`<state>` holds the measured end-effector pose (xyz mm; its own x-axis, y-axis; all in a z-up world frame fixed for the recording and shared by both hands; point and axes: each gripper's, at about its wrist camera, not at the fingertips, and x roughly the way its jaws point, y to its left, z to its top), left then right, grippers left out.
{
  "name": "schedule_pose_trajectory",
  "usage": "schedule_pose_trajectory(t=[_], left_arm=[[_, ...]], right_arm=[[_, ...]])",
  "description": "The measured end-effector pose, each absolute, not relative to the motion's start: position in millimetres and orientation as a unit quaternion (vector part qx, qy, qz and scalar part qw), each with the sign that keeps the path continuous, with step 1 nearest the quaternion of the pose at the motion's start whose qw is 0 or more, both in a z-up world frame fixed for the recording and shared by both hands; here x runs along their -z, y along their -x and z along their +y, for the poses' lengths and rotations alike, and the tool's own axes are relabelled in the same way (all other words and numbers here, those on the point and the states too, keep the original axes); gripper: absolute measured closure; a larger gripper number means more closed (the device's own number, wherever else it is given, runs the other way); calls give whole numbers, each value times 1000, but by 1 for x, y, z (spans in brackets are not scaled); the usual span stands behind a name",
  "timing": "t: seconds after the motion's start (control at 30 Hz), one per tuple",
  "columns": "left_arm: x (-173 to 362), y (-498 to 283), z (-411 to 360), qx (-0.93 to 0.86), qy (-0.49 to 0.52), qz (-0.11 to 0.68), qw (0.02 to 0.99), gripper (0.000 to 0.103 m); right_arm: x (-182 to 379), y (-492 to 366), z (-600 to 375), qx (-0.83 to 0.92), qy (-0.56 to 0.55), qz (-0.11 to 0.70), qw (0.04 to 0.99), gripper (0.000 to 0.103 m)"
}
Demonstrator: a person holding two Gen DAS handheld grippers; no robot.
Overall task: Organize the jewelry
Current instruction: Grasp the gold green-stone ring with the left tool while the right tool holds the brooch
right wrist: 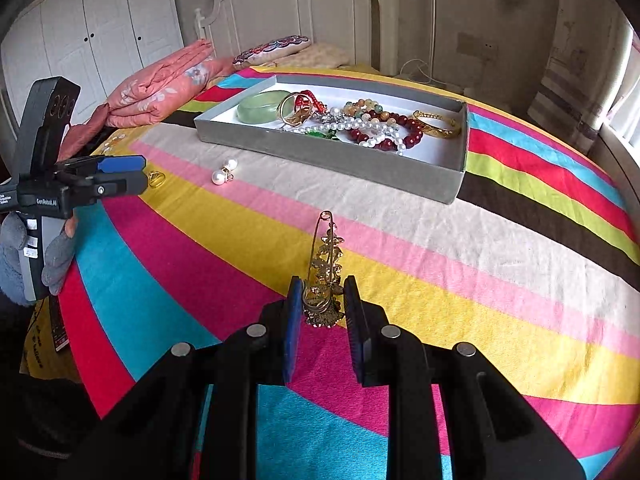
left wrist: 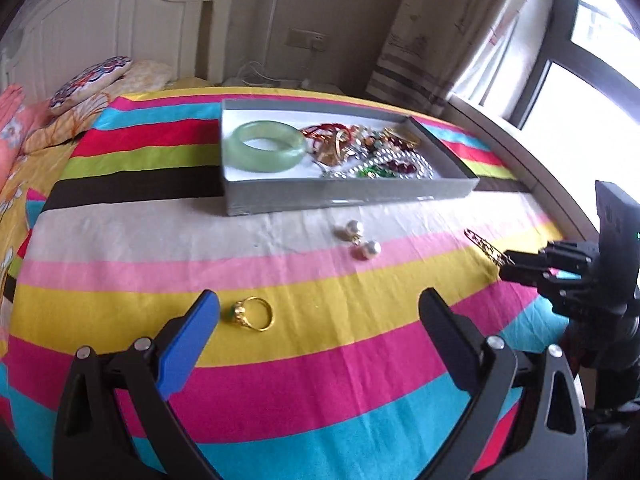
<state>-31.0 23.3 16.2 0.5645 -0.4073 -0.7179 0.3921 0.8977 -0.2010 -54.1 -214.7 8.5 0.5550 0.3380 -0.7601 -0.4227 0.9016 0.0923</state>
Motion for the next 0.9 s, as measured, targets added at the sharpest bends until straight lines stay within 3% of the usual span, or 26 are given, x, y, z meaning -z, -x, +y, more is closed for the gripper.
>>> schedule_pose_trajectory(t=[0.23,0.63,0.7,0.73,0.77,0.9], left_arm=[[-12,28,2,232,-62,423,874,2],[-18,38,22,218,-45,421,879,3],[-17,26,20,222,-66,427,874,14],[-14,20,18,229,-83,435,867,33],[-11,16,15,228,-101,441,862,45],[-6,9,10,236,-138,437,857,46]], right_arm=[[-9,52,-226,-220,24,419,881,81],[-9,50,-227,-219,19,423,879,81],[-9,50,-228,-218,17,424,879,81],[-8,50,-228,-217,16,424,879,81],[-8,49,-229,-217,14,425,879,81],[-7,49,-230,-218,10,426,878,81]])
